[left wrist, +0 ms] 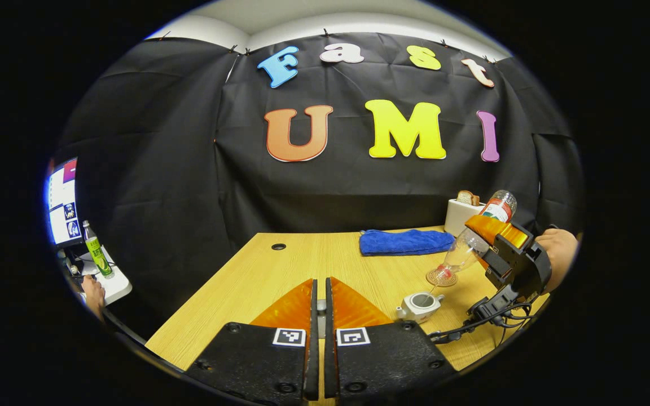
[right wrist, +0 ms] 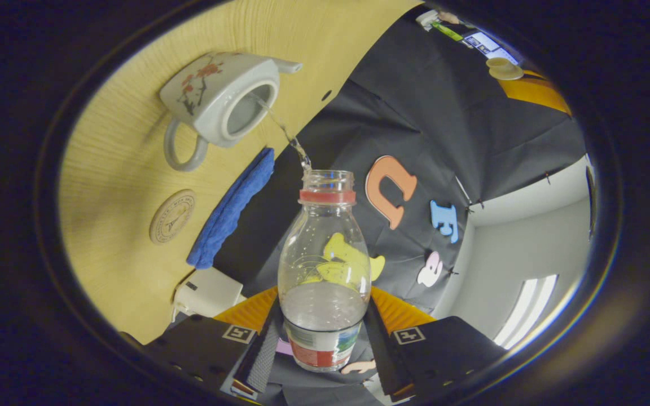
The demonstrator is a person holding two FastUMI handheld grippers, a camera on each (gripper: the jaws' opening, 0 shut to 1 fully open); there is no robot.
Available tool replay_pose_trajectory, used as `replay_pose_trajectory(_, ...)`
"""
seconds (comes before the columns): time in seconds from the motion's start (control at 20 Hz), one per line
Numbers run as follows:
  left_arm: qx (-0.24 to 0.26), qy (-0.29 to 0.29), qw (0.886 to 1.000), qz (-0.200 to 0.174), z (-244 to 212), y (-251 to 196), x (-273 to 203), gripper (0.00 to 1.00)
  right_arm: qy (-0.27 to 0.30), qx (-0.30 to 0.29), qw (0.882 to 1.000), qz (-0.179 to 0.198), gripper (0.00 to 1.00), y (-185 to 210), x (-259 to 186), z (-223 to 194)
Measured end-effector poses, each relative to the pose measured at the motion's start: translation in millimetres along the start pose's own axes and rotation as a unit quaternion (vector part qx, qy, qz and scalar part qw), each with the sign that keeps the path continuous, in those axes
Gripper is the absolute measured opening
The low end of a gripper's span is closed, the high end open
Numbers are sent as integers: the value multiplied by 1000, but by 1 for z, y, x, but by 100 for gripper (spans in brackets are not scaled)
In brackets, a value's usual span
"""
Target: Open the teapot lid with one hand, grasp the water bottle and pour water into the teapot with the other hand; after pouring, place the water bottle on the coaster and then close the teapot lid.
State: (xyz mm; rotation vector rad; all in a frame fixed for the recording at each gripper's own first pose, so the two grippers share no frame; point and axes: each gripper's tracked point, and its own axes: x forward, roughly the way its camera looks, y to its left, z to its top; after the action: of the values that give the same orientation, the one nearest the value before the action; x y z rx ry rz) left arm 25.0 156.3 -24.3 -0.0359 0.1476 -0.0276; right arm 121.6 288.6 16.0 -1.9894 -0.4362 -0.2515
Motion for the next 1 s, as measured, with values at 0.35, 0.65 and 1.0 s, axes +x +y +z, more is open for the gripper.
replay_pose_trajectory(0.35,9,5,1000,4,-4,1,3,6,-8,-28,999,-37,75,-23,4,1)
replay_pose_trajectory(0.65,11,5,1000,2,-4,-1,3,6,-15,-42,998,-44,73,-24,3,5)
replay_pose_trajectory(1.0,9,8,1000,6,-5,2,5,6,-13,-5,999,-31,73,-7,4,4)
